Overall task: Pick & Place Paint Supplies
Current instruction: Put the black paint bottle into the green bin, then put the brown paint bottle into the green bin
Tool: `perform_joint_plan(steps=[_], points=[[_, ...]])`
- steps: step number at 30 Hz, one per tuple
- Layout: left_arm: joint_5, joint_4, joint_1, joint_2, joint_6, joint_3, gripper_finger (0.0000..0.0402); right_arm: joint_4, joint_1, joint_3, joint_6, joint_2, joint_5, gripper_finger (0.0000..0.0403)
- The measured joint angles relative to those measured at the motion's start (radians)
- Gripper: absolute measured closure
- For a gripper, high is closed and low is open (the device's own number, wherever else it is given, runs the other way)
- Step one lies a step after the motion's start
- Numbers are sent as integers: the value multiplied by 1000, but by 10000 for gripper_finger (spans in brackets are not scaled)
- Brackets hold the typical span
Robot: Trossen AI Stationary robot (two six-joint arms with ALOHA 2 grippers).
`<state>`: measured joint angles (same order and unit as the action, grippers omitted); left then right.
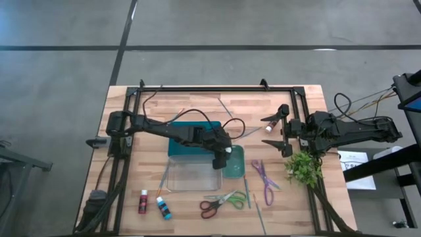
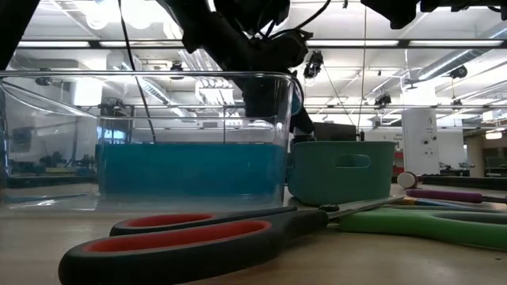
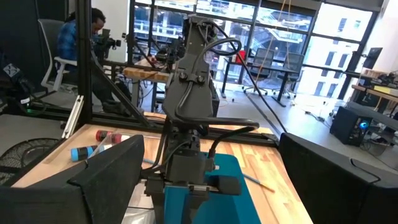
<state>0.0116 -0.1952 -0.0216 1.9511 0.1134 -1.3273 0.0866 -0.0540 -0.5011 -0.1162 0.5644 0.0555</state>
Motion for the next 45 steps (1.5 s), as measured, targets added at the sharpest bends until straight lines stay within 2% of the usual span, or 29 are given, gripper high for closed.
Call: perform_joint_plan(steps=[9, 17, 22, 30, 37, 41, 45], points=[[0, -1, 0, 0, -1, 0, 279, 1, 0, 0, 0, 0, 0, 33], [13, -6, 1, 0, -1, 0, 160, 1, 0, 0, 0, 0, -1, 33], [19, 16, 1, 0, -2, -1, 121, 1, 0, 0, 0, 0, -1, 33], [19, 57, 1, -6, -8, -2, 114, 0, 0, 0, 0, 0, -1, 33], [15, 76, 1, -77, -57, -2, 114, -4, 0, 0, -14, 0, -3, 33], [8, 33, 0, -156, -152, -2, 114, -31, 0, 0, 11, 0, 3, 33], [-13, -93, -4, -255, -263, -2, 113, -136, 0, -2, 54, 0, 91, 33]])
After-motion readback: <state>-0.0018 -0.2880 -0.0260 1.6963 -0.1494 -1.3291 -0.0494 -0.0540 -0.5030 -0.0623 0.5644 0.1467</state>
